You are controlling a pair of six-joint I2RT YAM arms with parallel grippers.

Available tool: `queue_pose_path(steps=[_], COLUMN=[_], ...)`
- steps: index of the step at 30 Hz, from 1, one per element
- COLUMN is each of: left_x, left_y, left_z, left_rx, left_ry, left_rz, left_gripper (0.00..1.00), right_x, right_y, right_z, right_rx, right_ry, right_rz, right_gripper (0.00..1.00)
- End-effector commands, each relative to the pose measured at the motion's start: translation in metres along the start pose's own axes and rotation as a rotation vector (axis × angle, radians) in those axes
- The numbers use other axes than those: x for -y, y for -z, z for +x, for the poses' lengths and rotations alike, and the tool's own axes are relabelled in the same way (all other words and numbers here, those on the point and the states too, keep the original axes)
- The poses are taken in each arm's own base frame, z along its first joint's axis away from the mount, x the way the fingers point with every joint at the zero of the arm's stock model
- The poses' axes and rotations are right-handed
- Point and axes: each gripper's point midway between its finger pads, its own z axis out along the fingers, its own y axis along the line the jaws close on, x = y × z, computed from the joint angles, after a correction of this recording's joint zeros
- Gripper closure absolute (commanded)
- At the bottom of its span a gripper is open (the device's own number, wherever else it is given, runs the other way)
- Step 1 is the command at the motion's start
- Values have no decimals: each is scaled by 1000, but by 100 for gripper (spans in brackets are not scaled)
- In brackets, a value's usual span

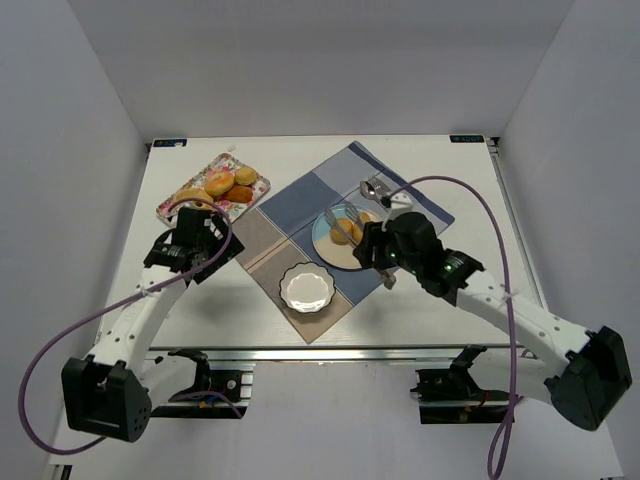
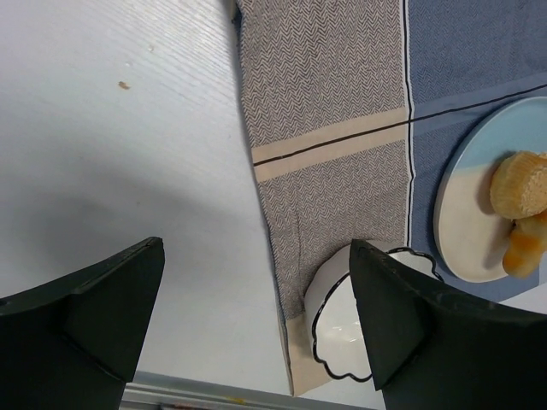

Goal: Place the bread

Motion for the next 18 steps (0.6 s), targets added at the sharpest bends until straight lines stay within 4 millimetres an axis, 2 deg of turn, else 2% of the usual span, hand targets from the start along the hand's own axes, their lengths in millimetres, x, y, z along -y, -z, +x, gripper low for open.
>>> queue_pose_path(steps=[1, 2, 3, 4, 5, 6, 8, 10, 11, 13, 14, 15, 16, 17, 18], left_x=[-8, -10, -13, -21, -24, -27, -35, -37, -38, -38, -37, -36, -36, -35, -34], left_y=[27, 35, 38, 40, 43, 48, 50, 50, 49, 48, 48, 48, 46, 46, 46], left_z=[-8, -10, -10, -8, -8, -10, -9, -7, -6, -4, -4, -5, -4, -4, -5], left_rx=[50, 72, 81, 89, 96, 112, 123, 122, 119, 106, 102, 101, 94, 90, 93], left_ry=[0, 8, 13, 15, 19, 25, 33, 33, 32, 28, 22, 20, 15, 10, 6], left_rz=[-17, -7, -14, -41, -50, -55, -82, -87, -90, -96, -92, -89, -91, -89, -84], left_gripper=[2, 2, 2, 2, 2, 2, 2, 2, 2, 2, 2, 2, 2, 2, 2], right_x=[-59, -79, -82, -96, -110, -115, -131, -141, -149, -153, -157, -158, -160, -155, -161], right_y=[-14, -15, -34, -39, -42, -60, -84, -100, -118, -139, -159, -168, -177, -200, -202], right_z=[-32, -46, -39, -41, -56, -49, -59, -69, -76, -82, -85, -86, -84, -65, -82], right_rx=[40, 57, 20, 9, 31, -5, -7, 10, 12, 2, -26, -38, -58, -110, -93], right_ry=[101, 114, 122, 134, 141, 151, 164, 178, 211, 247, 298, 335, 370, 399, 443], right_rz=[-193, -242, -239, -294, -330, -334, -348, -350, -353, -337, -325, -323, -334, -320, -319], right_gripper=[43, 43, 43, 43, 43, 43, 43, 43, 43, 43, 43, 43, 43, 42, 42])
